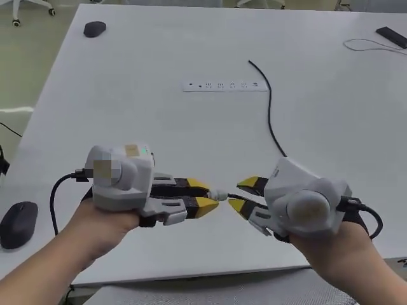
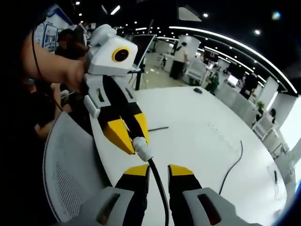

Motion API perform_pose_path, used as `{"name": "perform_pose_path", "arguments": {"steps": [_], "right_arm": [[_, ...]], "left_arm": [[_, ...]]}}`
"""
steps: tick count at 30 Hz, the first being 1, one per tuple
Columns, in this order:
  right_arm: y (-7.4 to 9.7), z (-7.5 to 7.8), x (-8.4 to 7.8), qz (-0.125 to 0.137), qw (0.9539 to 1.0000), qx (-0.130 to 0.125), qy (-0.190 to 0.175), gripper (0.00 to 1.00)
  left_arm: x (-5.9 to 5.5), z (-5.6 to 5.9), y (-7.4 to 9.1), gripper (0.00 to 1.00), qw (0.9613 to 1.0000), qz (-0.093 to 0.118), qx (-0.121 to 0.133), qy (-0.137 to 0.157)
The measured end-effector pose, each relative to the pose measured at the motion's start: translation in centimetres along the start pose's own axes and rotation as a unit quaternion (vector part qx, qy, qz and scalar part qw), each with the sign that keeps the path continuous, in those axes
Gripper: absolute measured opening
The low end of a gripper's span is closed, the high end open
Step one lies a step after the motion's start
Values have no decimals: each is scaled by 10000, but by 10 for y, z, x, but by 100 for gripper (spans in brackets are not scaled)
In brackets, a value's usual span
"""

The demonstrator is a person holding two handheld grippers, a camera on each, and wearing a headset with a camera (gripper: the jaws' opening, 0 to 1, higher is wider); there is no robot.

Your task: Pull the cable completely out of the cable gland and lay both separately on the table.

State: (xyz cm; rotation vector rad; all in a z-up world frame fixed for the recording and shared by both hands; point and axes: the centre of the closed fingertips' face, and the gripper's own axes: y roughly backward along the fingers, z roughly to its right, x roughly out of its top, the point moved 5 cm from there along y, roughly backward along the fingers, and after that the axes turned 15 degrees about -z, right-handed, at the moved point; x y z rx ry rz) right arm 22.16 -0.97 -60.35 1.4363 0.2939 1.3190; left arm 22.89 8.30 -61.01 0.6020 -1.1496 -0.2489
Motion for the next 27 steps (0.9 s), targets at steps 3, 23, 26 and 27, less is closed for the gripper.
{"name": "perform_pose_path", "arguments": {"steps": [3, 23, 26, 27], "right_arm": [[-2, -1, -1, -25, 10000, 56, -41, 8], [-12, 2, -6, 63, 9983, -15, -577, 0], [-15, 4, -9, 21, 9975, 2, -709, 0], [-15, 5, -10, 22, 9971, 4, -761, 0]], "left_arm": [[0, -1, -2, 15, 10000, -38, 20, -2], [2, -6, -6, 15, 9999, -42, 94, -64], [1, -8, -7, 15, 9999, -47, 90, -58], [2, -9, -6, 15, 9999, -42, 93, -65]]}}
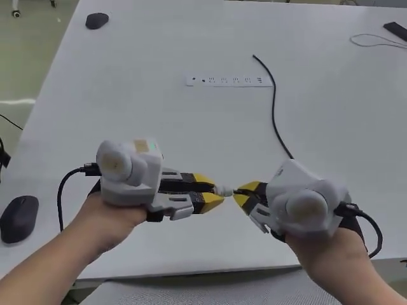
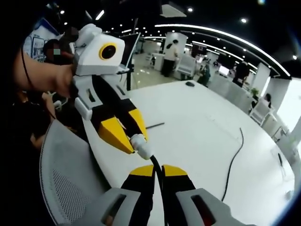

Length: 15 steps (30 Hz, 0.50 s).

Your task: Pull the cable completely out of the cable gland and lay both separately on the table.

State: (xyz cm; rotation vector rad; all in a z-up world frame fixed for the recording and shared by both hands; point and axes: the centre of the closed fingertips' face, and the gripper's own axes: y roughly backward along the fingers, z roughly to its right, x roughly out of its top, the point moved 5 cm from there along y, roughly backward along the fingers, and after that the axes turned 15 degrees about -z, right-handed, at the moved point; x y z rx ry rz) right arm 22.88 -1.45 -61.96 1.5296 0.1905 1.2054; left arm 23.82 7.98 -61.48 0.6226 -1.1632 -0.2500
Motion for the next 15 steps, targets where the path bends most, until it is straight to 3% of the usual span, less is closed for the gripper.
{"name": "perform_pose_path", "arguments": {"steps": [10, 15], "right_arm": [[-4, 13, -9, -66, 9989, 28, -467, 0], [-8, 23, -22, -195, 9970, -28, -751, 0]], "left_arm": [[3, -6, 2, 15, 10000, 67, 7, 23], [3, -7, 3, 15, 10000, 87, -15, 43]]}}
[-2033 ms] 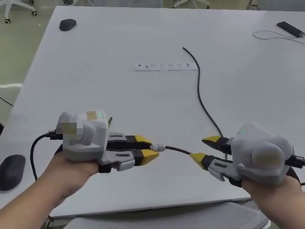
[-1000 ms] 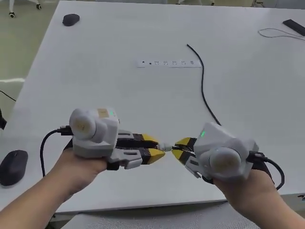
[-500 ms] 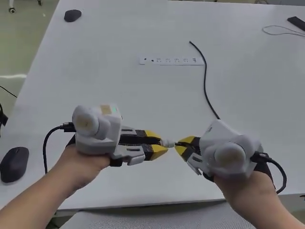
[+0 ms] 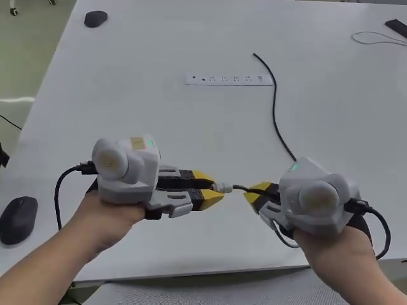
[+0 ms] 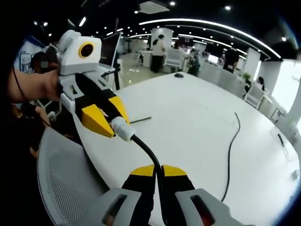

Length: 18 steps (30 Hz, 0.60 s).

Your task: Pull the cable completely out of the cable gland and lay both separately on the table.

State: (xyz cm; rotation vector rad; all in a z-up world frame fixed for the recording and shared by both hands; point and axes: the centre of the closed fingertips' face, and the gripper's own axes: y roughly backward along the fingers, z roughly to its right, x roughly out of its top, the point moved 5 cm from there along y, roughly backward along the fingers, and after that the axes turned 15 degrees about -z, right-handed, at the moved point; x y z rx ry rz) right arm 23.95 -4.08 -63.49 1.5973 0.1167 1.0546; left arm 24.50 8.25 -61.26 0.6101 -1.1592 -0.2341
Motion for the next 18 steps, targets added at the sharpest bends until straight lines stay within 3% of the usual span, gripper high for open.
{"name": "perform_pose_path", "arguments": {"steps": [7, 10, 15, 18], "right_arm": [[-8, 19, -19, -116, 9979, -14, -643, 0], [-15, 25, -31, -191, 9932, 52, -1151, 0], [-20, 30, -45, -282, 9881, 189, -1502, 0], [-20, 31, -45, -267, 9882, 162, -1498, 0]], "left_arm": [[1, 0, 0, 15, 10000, 13, -29, -2], [1, 0, 0, 15, 10000, 10, -29, -13], [-2, 2, 0, 15, 10000, -26, -57, 1], [-3, 2, 0, 15, 10000, -20, -88, 22]]}}
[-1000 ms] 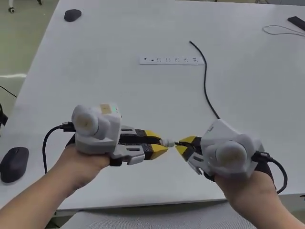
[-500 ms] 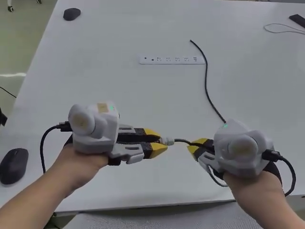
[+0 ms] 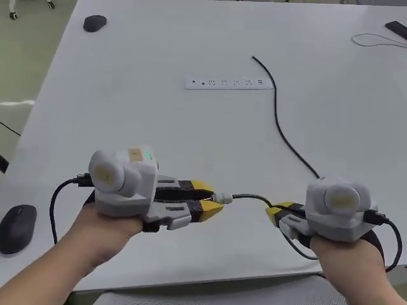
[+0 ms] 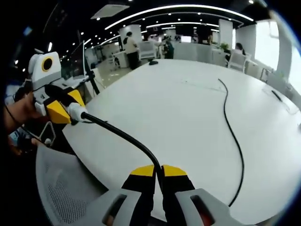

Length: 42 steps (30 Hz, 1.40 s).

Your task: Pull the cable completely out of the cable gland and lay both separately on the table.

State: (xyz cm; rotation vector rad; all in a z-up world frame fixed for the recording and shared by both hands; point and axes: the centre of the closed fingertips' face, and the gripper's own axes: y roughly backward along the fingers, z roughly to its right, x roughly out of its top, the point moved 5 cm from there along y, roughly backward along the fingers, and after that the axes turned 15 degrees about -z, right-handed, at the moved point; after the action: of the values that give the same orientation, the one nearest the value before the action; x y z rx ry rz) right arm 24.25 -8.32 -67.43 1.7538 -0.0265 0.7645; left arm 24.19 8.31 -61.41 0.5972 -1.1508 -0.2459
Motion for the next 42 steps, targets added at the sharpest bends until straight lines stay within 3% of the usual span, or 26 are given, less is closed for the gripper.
{"name": "perform_pose_path", "arguments": {"steps": [15, 23, 28, 31, 34, 37, 40, 42], "right_arm": [[2, -12, 3, 81, 9999, 113, 11, 1], [6, -15, 1, 55, 9997, 83, 214, 2], [20, -20, 5, 170, 9992, 29, 368, 15], [33, -32, 19, 347, 9958, -17, 847, 21], [38, -44, 30, 353, 9913, -32, 1268, 22], [38, -58, 40, 401, 9870, 52, 1554, 22], [34, -68, 48, 394, 9785, 27, 2026, 20], [31, -73, 51, 366, 9753, 26, 2176, 19]], "left_arm": [[-2, -10, 12, 15, 9999, 79, 34, 134], [-2, -8, 12, 15, 9998, 98, 67, 162], [-4, -5, 12, 15, 9998, 58, 29, 164], [-5, -5, 12, 15, 9999, 30, 25, 155], [-6, -5, 11, 15, 9999, 28, 20, 154], [-6, -4, 11, 15, 9999, -4, 10, 128], [-6, -4, 10, 15, 9999, -28, -6, 97], [-6, -5, 9, 15, 10000, -43, -2, 56]]}}
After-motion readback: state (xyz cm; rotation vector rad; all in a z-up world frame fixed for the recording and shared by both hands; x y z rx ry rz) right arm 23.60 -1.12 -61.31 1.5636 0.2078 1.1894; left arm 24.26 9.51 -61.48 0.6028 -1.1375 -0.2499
